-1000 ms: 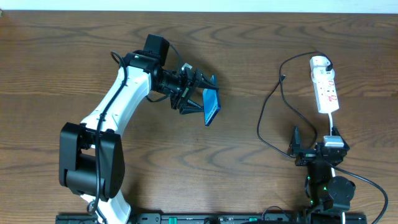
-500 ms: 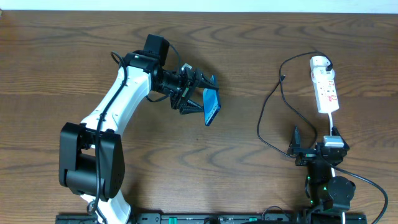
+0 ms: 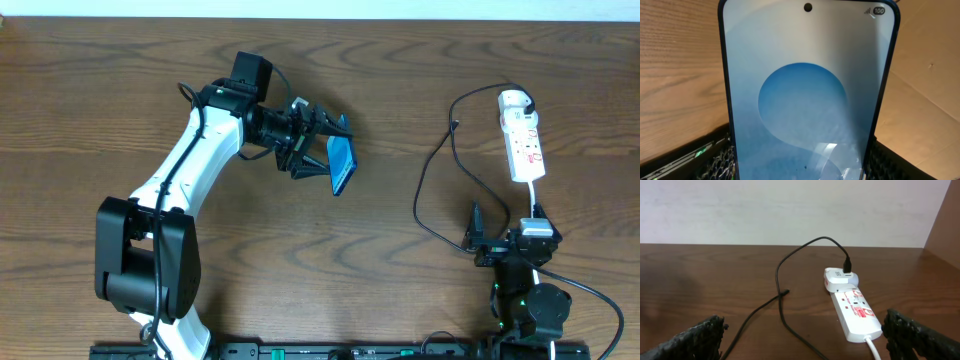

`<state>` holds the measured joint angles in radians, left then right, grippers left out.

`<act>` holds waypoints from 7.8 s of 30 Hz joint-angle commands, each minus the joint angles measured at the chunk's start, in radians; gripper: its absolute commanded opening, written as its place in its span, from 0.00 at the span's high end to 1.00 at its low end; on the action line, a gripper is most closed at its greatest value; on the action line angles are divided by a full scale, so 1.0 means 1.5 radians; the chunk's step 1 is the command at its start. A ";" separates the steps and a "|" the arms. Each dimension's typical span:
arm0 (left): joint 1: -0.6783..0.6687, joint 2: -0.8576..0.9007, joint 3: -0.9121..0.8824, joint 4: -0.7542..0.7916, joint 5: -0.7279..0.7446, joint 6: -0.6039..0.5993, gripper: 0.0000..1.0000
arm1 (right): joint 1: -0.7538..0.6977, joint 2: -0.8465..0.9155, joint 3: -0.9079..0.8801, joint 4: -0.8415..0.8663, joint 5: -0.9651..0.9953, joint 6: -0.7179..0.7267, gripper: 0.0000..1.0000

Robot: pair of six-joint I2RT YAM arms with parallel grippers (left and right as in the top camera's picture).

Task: Plug charger to phone and switch on socket

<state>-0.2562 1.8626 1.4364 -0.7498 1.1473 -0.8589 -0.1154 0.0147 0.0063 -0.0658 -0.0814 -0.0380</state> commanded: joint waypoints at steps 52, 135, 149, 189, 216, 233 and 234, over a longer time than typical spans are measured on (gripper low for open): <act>0.003 -0.025 0.004 0.008 -0.253 -0.061 0.33 | 0.003 0.178 0.092 0.058 -0.264 0.559 0.01; 0.143 -0.073 0.005 -0.061 -0.227 0.176 0.01 | 0.380 0.932 0.437 0.268 -0.136 0.762 0.99; 0.251 -0.443 -0.215 -0.223 -0.371 0.358 0.01 | 0.370 0.935 0.435 0.316 -0.264 0.988 0.99; 0.130 -0.345 -0.385 0.072 -0.168 -0.113 0.11 | 0.392 0.941 0.435 0.240 -0.298 1.070 0.99; 0.060 -0.345 -0.385 0.178 -0.259 -0.240 0.25 | 0.470 0.941 0.435 0.246 -0.301 1.313 0.99; 0.005 -0.345 -0.385 0.285 -0.337 -0.339 0.38 | 0.478 0.941 0.435 0.321 -0.300 1.381 0.99; 0.005 -0.345 -0.385 0.294 -0.337 -0.339 0.39 | 0.481 0.941 0.435 0.321 -0.299 1.391 0.99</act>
<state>-0.2462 1.3392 0.8593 -0.3336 0.6621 -1.3437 0.5896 1.4353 0.6403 0.4049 -0.5167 1.9976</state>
